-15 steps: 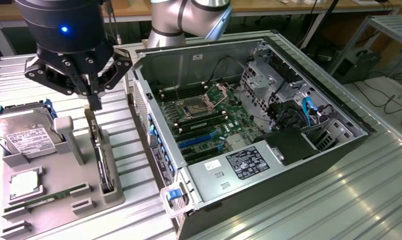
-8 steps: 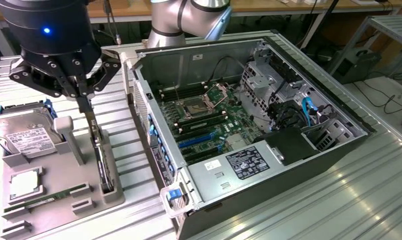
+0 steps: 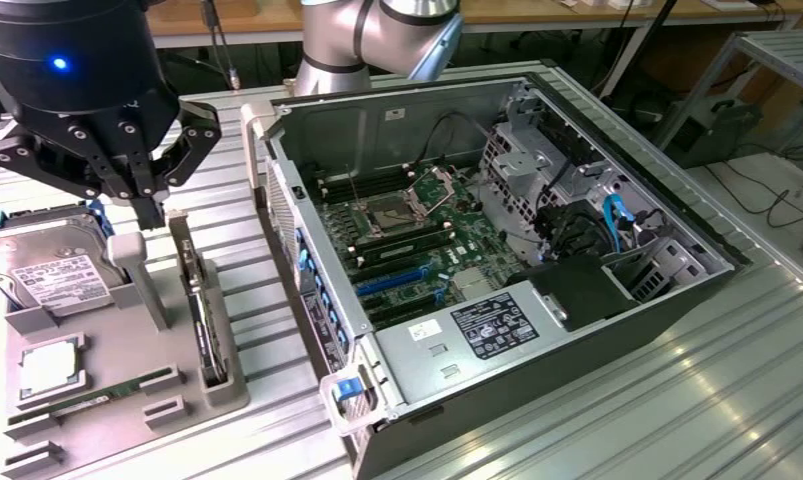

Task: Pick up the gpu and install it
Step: 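Reach for the gpu, then pick up the gpu and move the gpu toward the slot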

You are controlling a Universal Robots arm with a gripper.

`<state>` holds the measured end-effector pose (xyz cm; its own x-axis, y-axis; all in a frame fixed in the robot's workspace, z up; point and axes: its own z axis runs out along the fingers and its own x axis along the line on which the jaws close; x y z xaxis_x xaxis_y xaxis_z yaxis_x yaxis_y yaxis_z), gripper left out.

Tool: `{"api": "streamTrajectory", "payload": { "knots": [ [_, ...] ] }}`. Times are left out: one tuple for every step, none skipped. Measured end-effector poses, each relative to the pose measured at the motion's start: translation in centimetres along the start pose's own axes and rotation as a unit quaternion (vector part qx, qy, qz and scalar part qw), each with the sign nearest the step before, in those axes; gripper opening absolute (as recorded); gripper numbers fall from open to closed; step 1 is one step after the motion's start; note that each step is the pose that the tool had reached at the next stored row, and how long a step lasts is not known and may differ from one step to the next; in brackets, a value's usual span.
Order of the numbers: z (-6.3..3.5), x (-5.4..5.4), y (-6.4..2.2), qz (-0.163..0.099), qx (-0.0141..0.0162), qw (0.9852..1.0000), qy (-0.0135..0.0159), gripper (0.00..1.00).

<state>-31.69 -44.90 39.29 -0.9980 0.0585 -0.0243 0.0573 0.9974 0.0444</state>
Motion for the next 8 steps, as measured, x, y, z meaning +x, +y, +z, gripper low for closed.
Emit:
{"api": "streamTrajectory", "payload": {
  "knots": [
    [0.00,0.00,0.00,0.000,0.0000,1.0000,0.0000,0.11],
    [0.00,0.00,0.00,0.000,0.0000,1.0000,0.0000,0.11],
    [0.00,0.01,0.00,0.000,0.0000,1.0000,0.0000,0.11],
    [0.00,0.00,0.00,0.000,0.0000,1.0000,0.0000,0.11],
    [0.00,0.01,0.00,0.000,0.0000,1.0000,0.0000,0.11],
    [0.00,0.01,0.00,0.000,0.0000,1.0000,0.0000,0.11],
    [0.00,0.01,0.00,0.000,0.0000,1.0000,0.0000,0.11],
    [0.00,0.01,0.00,0.000,0.0000,1.0000,0.0000,0.11]
  ]
}}
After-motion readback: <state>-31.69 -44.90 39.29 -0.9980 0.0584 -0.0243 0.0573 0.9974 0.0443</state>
